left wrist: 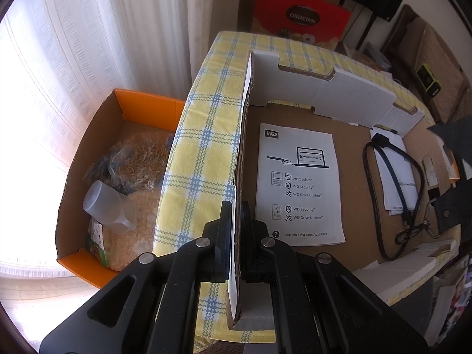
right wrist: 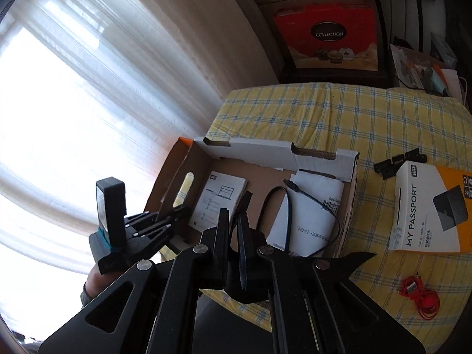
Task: Organize objects
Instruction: 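Carry the black strap in the right tool over the cardboard box, then lower the black strap into the box and open the right tool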
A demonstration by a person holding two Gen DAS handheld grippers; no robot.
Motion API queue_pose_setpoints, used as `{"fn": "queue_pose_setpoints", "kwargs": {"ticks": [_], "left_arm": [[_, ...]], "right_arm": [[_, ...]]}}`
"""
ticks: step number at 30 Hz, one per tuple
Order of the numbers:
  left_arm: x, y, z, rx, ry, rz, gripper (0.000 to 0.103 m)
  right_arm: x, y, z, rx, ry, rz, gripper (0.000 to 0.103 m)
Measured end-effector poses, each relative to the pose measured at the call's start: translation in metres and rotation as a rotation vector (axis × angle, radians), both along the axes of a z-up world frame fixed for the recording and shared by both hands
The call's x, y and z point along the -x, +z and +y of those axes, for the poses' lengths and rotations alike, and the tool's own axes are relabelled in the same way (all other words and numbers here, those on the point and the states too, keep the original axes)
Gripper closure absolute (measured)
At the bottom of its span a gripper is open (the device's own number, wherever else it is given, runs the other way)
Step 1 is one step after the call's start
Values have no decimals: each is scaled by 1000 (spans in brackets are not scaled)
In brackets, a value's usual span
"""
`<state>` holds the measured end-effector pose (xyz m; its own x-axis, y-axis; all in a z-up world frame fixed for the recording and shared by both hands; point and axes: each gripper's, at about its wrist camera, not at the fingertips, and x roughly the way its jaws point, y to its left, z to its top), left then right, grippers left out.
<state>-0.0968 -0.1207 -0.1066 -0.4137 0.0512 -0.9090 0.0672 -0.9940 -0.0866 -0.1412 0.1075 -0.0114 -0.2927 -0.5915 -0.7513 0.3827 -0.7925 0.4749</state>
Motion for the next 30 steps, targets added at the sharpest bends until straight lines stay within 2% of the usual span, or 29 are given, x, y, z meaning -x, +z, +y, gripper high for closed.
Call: {"fn": "queue_pose_setpoints", "kwargs": {"ticks": [5,8,12,15,18,22,26,30], "left_arm": [[1,0,0,0,1,0,99],[1,0,-1,0,1,0,99],[1,0,-3,0,2,-1,99],[1,0,-3,0,2,-1,99],[1,-1,-4,0,1,-1,99],[2,-1,-4,4,-2,-2,99],[1,-1,-4,4,-1,-2,99],[1,-2,-4,8,-2,-2,99]], "right_arm": [[-5,59,-2,56,31,80,99],[-6,85,-5,85,47,103,99],[-3,107,-10,96,55,132,99],[-2,108,-13,101,59,136,99],[1,82,-11,84,53,89,99],[4,26,-6,31,44,-13,98],[5,-26,-1,-60,35,-88,98],[7,-61,6,-183,8,-99,95]]}}
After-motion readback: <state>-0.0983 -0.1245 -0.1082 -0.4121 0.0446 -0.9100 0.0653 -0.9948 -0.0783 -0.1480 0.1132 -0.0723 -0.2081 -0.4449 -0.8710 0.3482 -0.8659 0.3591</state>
